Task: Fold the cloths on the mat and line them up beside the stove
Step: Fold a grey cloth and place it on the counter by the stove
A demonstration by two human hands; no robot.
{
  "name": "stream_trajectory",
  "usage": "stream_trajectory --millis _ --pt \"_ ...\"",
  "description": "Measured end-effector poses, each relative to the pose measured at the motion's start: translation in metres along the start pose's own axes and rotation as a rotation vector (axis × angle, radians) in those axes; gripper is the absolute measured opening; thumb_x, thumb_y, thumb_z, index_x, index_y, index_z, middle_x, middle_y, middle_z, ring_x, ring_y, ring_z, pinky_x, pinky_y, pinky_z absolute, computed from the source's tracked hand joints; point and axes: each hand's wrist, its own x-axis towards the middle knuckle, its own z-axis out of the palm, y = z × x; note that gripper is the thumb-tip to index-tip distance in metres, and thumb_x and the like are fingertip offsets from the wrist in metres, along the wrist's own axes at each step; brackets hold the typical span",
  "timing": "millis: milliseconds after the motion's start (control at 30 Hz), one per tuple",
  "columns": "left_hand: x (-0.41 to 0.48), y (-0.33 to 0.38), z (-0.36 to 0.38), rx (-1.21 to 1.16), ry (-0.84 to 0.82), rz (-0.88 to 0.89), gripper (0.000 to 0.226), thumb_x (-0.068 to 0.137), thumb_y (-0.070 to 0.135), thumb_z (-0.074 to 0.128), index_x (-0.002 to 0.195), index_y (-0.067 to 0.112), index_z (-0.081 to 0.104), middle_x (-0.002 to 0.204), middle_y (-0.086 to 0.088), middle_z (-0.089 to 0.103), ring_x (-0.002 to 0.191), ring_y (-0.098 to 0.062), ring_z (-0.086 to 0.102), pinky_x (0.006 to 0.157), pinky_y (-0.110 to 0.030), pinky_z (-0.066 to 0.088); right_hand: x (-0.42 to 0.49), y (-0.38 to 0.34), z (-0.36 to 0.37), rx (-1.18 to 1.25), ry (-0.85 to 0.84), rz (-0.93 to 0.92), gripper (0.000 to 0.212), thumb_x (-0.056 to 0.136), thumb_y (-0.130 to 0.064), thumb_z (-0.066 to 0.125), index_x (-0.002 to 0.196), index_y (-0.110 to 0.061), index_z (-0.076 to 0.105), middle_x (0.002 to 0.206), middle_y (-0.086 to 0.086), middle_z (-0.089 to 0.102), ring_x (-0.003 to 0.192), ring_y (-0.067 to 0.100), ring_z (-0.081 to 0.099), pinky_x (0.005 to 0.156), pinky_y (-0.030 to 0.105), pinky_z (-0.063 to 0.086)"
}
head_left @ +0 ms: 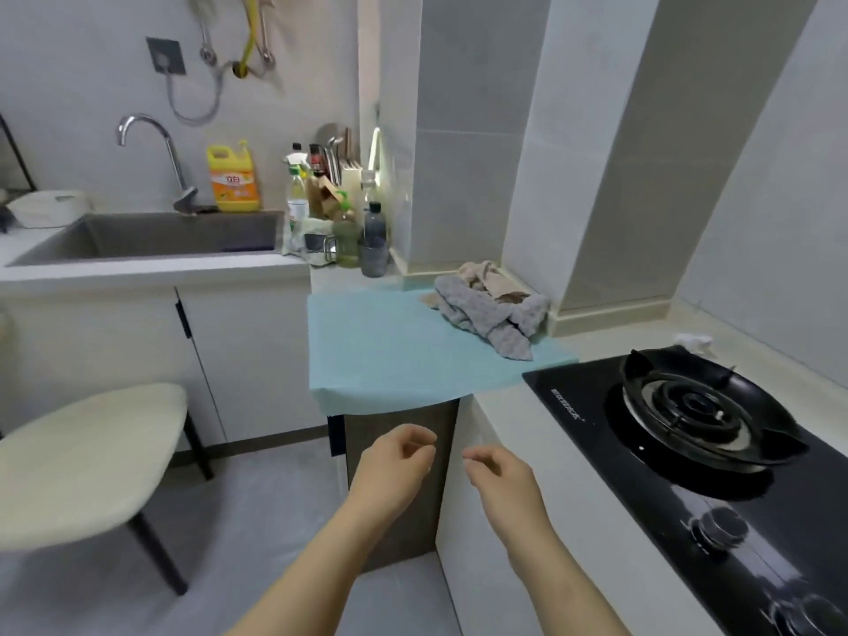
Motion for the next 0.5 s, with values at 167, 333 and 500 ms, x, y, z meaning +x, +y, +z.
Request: stream_trajectory --millis 167,333,500 --pt "0.099 0.015 -0.003 -0.042 -0.003 -0.027 0.016 0.09 0.02 0.05 0.095 0.032 0.059 0.093 0.003 0.067 0.09 -0.016 0.065 0.069 -0.021 0.047 0.102 -0.017 0.003 0.0 0.047 -0.012 0.014 0.093 -0.013 0.05 0.1 -0.02 0.061 0.101 -0.006 0.06 0.101 0.012 0.055 0.083 0.021 0.039" --pt "0.197 0.036 -0.009 0.006 -0.025 -0.014 0.016 0.09 0.02 0.05 0.098 0.029 0.06 0.091 0.002 0.067 0.091 -0.019 0.065 0.061 -0.019 0.043 0.202 -0.038 0.004 -0.015 0.069 -0.003 0.015 0.092 -0.013 0.05 0.102 -0.021 0.058 0.104 -0.007 0.058 0.1 0.011 0.053 0.081 0.021 0.038" --pt "0.267 0.037 -0.02 0.005 -0.054 -0.039 0.017 0.088 0.018 0.05 0.099 0.026 0.061 0.086 0.002 0.066 0.092 -0.022 0.065 0.066 -0.022 0.045 0.277 -0.04 0.013 -0.054 0.145 0.042 0.022 0.093 -0.014 0.049 0.114 -0.02 0.054 0.115 -0.002 0.051 0.086 0.01 0.052 0.065 0.021 0.04"
